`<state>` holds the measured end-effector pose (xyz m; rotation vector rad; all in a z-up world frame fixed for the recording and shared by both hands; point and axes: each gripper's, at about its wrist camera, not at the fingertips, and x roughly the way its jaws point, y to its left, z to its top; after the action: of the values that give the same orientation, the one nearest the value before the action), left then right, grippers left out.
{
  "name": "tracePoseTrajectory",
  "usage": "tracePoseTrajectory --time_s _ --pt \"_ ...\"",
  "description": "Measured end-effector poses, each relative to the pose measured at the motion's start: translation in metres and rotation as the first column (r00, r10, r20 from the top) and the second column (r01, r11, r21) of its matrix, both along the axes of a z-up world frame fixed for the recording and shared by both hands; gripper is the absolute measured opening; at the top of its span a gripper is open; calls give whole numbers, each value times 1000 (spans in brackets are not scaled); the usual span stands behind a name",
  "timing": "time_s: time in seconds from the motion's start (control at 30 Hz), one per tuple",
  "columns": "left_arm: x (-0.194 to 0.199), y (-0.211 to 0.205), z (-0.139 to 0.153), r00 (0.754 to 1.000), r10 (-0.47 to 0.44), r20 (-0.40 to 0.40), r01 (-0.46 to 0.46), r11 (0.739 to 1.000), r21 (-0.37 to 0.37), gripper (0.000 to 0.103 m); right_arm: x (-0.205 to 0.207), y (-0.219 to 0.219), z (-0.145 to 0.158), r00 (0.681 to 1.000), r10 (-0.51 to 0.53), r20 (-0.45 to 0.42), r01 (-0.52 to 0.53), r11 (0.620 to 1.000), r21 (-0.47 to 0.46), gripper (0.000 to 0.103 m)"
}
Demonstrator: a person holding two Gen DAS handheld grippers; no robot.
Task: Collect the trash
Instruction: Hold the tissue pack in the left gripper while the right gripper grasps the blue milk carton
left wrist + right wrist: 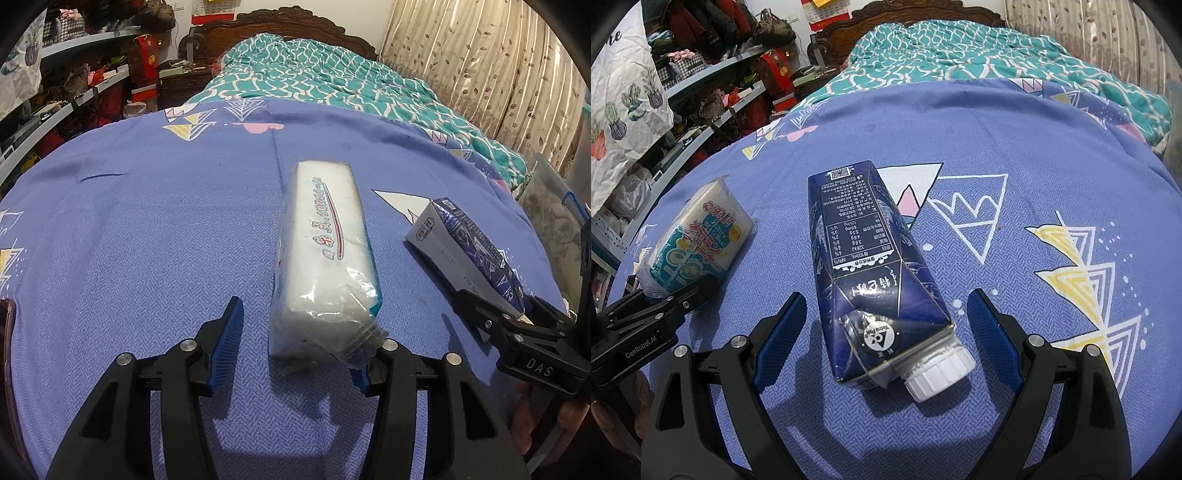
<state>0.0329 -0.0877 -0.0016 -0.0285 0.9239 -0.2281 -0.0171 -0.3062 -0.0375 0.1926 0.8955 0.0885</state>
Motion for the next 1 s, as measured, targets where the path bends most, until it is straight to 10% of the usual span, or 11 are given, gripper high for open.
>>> tracePoseTrajectory --time_s 1.0 --pt "-4 -5 0 1000 0 -1 0 1000 1 59 0 0 0 1000 0 0 0 1000 -1 88"
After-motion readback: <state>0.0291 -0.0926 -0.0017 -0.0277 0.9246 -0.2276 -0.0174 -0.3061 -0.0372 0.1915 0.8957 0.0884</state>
